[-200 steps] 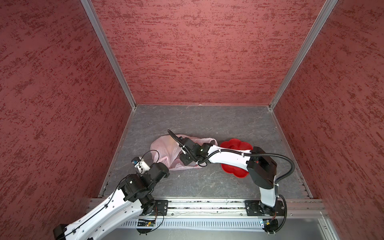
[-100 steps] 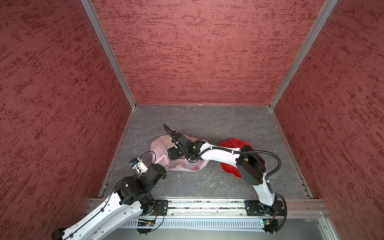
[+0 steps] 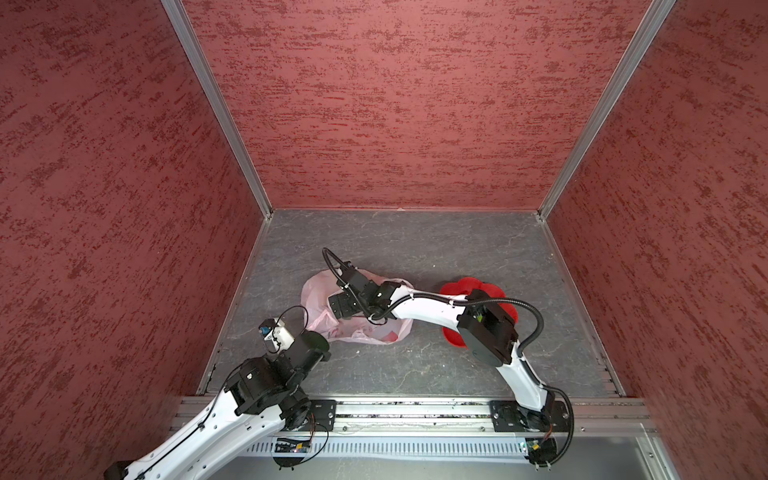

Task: Take the fake fruits out of the plastic bag
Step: 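Grasp the pale bun-shaped fruit inside the bag with the right gripper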

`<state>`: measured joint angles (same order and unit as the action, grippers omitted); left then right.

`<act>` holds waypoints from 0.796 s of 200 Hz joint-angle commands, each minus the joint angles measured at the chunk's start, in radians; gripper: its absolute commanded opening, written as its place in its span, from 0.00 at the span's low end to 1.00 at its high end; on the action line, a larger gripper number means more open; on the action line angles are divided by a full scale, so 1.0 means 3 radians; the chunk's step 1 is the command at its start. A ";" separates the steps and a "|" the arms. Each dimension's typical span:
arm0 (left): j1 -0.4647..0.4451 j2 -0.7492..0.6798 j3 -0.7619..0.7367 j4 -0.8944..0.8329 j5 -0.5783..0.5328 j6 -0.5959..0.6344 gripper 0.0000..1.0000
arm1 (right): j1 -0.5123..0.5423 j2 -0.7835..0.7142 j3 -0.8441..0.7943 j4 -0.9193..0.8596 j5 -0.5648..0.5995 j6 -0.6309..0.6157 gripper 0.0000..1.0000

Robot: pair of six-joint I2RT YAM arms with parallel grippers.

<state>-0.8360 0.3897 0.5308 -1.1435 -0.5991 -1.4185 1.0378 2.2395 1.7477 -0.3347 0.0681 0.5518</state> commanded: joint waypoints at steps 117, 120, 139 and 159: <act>-0.0011 -0.0108 -0.0064 -0.0044 0.0082 0.0056 0.00 | -0.0126 0.0246 0.0121 0.0077 0.0192 0.0254 0.90; -0.0010 -0.0108 -0.0064 -0.0044 0.0082 0.0058 0.00 | -0.0130 0.0245 0.0117 0.0089 0.0191 0.0252 0.89; -0.0013 -0.0108 -0.0058 -0.0054 0.0085 0.0062 0.00 | -0.0135 0.0239 0.0104 0.0119 0.0190 0.0242 0.87; -0.0010 -0.0107 -0.0057 -0.0063 0.0084 0.0058 0.00 | -0.0148 0.0232 0.0105 0.0134 0.0177 0.0234 0.82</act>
<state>-0.8364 0.3698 0.5213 -1.1446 -0.5766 -1.4162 1.0027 2.3047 1.7737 -0.3244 0.0925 0.6102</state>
